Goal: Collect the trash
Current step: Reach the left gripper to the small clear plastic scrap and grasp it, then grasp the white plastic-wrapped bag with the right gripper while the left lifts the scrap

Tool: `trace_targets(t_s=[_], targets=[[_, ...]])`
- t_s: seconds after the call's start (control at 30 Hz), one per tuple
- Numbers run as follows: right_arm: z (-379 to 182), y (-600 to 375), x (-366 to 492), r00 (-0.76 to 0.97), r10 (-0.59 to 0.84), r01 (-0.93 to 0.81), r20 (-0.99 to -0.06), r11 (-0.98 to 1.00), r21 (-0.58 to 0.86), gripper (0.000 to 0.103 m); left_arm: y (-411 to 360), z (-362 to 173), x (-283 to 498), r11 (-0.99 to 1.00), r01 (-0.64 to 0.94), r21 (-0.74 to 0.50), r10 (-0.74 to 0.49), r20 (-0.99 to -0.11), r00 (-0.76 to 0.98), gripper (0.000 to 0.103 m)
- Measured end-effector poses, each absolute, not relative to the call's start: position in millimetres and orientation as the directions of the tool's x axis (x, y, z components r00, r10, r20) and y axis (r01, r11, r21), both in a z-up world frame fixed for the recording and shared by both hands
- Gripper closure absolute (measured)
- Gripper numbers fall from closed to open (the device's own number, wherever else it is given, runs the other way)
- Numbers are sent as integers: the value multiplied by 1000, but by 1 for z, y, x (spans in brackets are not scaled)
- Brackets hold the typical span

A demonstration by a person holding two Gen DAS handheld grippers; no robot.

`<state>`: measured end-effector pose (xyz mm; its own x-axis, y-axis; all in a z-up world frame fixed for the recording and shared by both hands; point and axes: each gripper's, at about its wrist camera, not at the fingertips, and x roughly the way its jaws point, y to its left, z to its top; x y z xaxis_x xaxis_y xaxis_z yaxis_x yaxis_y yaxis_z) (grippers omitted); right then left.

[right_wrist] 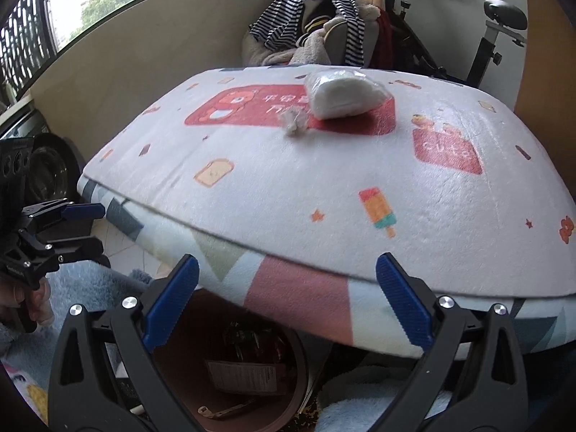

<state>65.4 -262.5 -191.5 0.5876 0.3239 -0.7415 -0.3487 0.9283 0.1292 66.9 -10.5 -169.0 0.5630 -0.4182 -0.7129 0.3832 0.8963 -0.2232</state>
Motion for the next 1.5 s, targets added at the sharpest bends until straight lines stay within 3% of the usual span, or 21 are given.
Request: trace_targets(t_s=[0.23, 0.57, 0.6, 0.63, 0.67, 0.7, 0.77, 1.27, 1.5], targets=[[-184, -287, 110, 627, 270, -273, -731, 955, 119, 6, -56, -166, 150, 879, 452, -153, -413, -718, 560, 16], [-174, -316, 169, 647, 231, -236, -727, 967, 98, 6, -91, -201, 258, 898, 402, -180, -372, -799, 473, 30], [-172, -322, 168, 648, 231, -235, -726, 967, 98, 6, -94, -207, 265, 899, 400, -178, -360, -820, 445, 43], [-172, -325, 173, 648, 228, -235, -727, 967, 93, 6, -97, -213, 270, 902, 400, -163, -339, -841, 422, 68], [-172, -327, 176, 648, 225, -235, -727, 968, 91, 6, -96, -215, 271, 894, 414, -171, -352, -840, 412, 69], [-171, -329, 176, 649, 224, -234, -727, 968, 89, 6, -94, -213, 268, 891, 423, -164, -354, -833, 425, 76], [-169, -323, 173, 652, 218, -232, -726, 969, 82, 6, -89, -207, 259, 889, 440, -125, -341, -821, 458, 77], [-170, -273, 259, 627, 270, -257, -731, 957, 133, 6, 21, -171, 183, 905, 350, -242, -404, -746, 529, 77], [-179, -246, 313, 564, 243, -211, -789, 966, 147, 6, 62, -177, 157, 923, 303, -237, -372, -748, 549, 77]])
